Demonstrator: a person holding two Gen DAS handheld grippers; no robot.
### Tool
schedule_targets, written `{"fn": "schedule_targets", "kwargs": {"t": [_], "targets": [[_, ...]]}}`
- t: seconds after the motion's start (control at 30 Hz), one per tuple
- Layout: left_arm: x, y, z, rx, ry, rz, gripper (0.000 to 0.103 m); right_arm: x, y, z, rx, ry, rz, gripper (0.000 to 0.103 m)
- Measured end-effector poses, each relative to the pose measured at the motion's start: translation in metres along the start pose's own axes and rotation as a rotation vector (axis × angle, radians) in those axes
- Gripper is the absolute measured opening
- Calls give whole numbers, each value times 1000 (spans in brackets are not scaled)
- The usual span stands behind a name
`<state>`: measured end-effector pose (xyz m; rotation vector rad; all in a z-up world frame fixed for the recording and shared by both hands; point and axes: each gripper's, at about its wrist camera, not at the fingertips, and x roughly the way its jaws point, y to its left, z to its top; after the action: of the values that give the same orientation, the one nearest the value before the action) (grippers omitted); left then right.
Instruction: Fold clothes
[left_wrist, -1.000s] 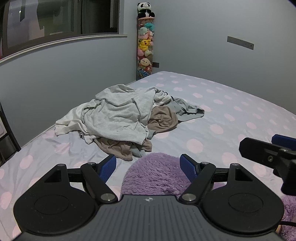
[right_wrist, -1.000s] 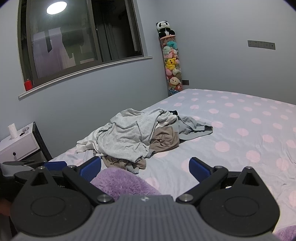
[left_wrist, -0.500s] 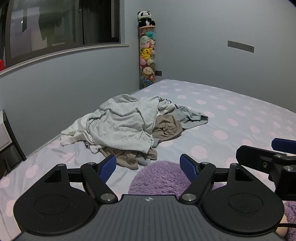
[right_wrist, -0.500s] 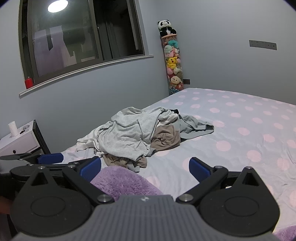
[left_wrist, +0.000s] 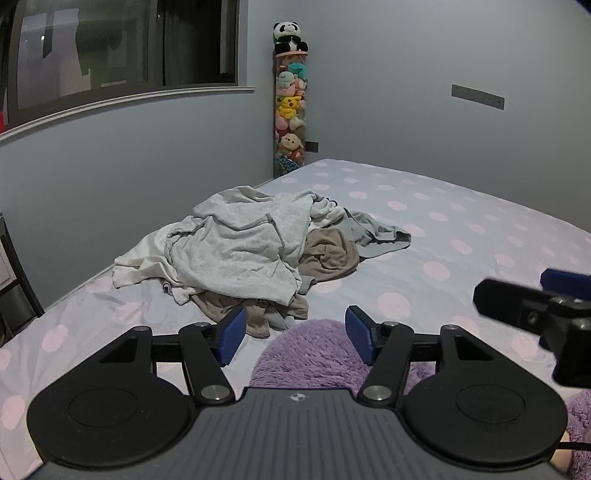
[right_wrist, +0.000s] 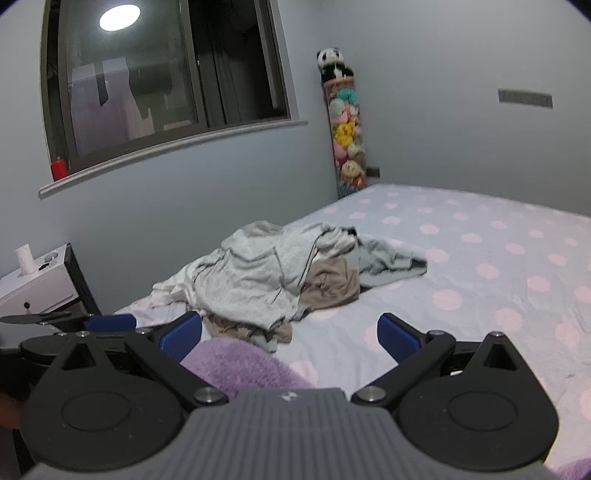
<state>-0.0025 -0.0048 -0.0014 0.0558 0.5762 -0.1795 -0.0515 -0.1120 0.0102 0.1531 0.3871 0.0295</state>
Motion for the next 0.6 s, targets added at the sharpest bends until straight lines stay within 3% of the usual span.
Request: {"fn": "schedule_targets", "kwargs": {"t": [0.37,0.6], "targets": [[26,2,4,1,25,-16,60,36,-12,0,85,20,26,102],[50,10,9,-4,44,-14,63,66,-9,6,16,3,98,102]]}}
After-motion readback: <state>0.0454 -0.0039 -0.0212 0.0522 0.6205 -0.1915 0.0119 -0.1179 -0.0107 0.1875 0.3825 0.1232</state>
